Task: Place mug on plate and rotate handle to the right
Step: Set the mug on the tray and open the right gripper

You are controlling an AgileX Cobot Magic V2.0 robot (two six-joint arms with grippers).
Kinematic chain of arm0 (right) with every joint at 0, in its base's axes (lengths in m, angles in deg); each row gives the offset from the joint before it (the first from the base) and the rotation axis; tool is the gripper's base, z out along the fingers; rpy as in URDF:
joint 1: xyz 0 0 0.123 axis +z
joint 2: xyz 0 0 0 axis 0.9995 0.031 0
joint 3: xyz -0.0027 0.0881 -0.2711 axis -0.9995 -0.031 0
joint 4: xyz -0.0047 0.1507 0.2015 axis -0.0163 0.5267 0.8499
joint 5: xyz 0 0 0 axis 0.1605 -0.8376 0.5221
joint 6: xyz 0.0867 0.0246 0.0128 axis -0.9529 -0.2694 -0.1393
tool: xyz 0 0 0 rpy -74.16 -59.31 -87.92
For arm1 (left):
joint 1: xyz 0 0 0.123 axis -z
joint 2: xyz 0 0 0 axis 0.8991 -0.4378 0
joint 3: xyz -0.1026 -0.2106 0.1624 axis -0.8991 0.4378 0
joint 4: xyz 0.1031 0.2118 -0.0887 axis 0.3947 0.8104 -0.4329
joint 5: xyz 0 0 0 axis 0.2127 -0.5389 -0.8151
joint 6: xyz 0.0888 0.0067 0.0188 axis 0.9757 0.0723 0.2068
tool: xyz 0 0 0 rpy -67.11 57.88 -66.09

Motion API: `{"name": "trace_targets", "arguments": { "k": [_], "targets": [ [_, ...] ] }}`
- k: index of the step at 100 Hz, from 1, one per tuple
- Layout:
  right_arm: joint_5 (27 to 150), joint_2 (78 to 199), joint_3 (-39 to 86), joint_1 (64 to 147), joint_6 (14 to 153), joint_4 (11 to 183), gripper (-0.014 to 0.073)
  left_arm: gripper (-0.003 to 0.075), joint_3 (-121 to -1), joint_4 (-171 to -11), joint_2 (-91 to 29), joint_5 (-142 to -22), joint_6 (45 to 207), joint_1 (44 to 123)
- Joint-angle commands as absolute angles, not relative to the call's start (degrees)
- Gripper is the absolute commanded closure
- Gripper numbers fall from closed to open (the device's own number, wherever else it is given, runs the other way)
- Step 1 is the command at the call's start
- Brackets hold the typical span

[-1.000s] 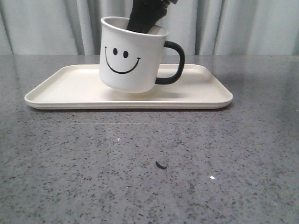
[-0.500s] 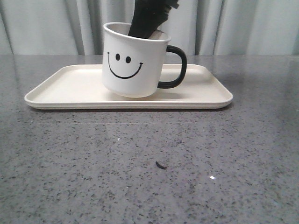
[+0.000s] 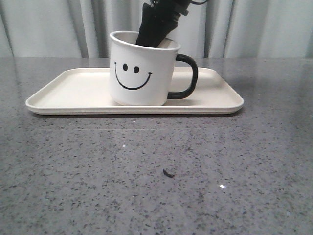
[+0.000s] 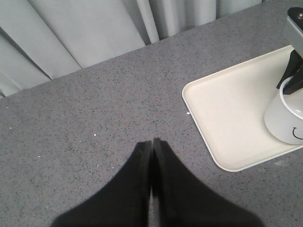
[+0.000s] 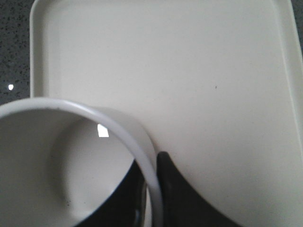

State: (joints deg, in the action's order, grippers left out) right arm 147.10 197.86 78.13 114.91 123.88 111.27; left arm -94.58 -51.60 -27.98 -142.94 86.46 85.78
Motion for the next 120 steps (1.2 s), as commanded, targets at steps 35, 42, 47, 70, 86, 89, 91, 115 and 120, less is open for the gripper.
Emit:
{"name": "trace_targets", "arguments": {
  "k": [35,42,47,70,86,89,91,115,120],
  "targets": [
    [152.47,194.49,79.51,114.60,124.23,113.11,0.0659,0.0739,-95.62,-52.20,-27.59,-141.67,86.06,85.97],
    [152.47,194.49,79.51,114.60,124.23,113.11,0.0635,0.0739,-95.62,-52.23,-27.59,-141.67,86.06,85.97],
    [152.47,194.49,79.51,114.60,124.23,113.11,0.0597,0.0739,-95.62,-52.23,-27.59,-141.67,86.06,85.97],
    [152.47,194.49,79.51,114.65,124.23,113.11,0.0507,0.0739,-95.62,-52.32,-27.59,-141.67,86.06,85.97],
    [152.47,194.49,79.51,114.71,124.23,113.11,0.0495,0.0739,-95.62,-52.32,-27.59,-141.67,86.06,85.97],
    [152.47,194.49,79.51,114.71,124.18,113.11,0.0489,0.0739,-95.62,-52.32,-27.59,-141.67,86.06,85.97],
    [152.47,194.49,79.51,114.71,124.18,113.18,0.0483,0.0739,-95.62,-52.32,-27.59,-141.67,86.06,85.97],
    [152.47,194.49,79.51,115.28,124.06,113.28,0.0440,0.0739,-95.62,-52.32,-27.59,-141.67,86.06,85.97],
    [152.47,194.49,79.51,115.65,124.06,113.28,0.0440,0.0739,-95.62,-52.43,-27.59,-141.67,86.06,85.97]
  ]
}}
